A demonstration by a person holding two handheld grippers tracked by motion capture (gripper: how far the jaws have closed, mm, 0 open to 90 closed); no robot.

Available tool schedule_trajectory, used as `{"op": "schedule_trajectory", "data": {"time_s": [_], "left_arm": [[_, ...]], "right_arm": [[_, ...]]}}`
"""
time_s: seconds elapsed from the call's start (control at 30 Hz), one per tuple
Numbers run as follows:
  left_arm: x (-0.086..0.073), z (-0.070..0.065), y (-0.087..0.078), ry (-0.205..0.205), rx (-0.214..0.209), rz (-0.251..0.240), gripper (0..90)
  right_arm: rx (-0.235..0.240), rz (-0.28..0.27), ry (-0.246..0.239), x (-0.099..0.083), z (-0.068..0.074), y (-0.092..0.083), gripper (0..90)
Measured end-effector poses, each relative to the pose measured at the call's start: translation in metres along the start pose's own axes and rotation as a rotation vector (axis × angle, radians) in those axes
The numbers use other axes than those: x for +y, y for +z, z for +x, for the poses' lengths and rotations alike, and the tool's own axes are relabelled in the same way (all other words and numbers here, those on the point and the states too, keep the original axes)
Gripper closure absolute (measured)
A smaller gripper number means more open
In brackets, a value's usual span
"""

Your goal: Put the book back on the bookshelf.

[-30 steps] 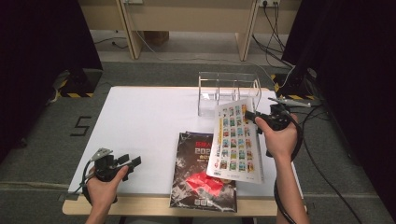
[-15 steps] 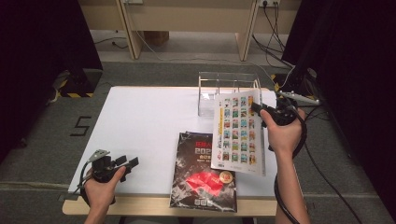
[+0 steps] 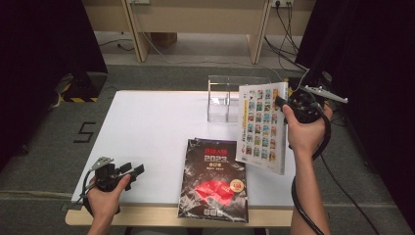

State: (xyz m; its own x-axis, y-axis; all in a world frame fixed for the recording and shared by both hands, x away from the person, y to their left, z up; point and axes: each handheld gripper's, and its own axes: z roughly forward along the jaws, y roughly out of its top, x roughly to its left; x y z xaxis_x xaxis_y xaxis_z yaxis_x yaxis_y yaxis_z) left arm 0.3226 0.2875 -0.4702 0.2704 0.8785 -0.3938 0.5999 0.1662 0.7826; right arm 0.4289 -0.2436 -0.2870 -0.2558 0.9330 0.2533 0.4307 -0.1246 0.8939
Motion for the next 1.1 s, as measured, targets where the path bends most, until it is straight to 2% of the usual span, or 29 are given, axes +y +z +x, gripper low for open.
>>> {"op": "schedule_trajectory", "data": {"time_s": [0.13,0.33,0.37,0.5,0.73,0.9,0.97,1.1], "left_arm": [[0.000,0.000,-0.001,-0.002,0.001,-0.003,37.1],[0.000,0.001,-0.001,-0.001,0.003,-0.007,37.4],[0.000,0.001,-0.001,-0.001,0.002,-0.006,37.4],[0.000,0.001,0.000,-0.003,0.002,-0.003,37.5],[0.001,0.002,-0.003,0.000,0.007,-0.017,37.6],[0.001,0.003,-0.003,0.000,0.004,-0.013,37.7],[0.000,0.004,-0.002,-0.001,0.007,-0.013,37.7],[0.000,0.003,-0.003,0.005,0.009,-0.012,37.7]], "right_arm": [[-0.030,0.000,0.008,0.005,-0.007,-0.003,73.7],[-0.094,-0.003,-0.012,0.009,-0.014,-0.005,73.7],[-0.092,-0.008,0.006,0.008,-0.016,-0.005,73.7],[-0.091,-0.018,0.006,0.010,-0.019,-0.006,73.7],[-0.100,-0.017,-0.002,0.017,-0.015,0.000,73.7],[-0.080,-0.021,-0.009,0.022,-0.014,0.002,73.8],[-0.058,-0.021,-0.001,0.025,-0.014,0.003,73.7],[-0.063,-0.011,0.002,0.027,-0.017,0.010,73.8]]}}
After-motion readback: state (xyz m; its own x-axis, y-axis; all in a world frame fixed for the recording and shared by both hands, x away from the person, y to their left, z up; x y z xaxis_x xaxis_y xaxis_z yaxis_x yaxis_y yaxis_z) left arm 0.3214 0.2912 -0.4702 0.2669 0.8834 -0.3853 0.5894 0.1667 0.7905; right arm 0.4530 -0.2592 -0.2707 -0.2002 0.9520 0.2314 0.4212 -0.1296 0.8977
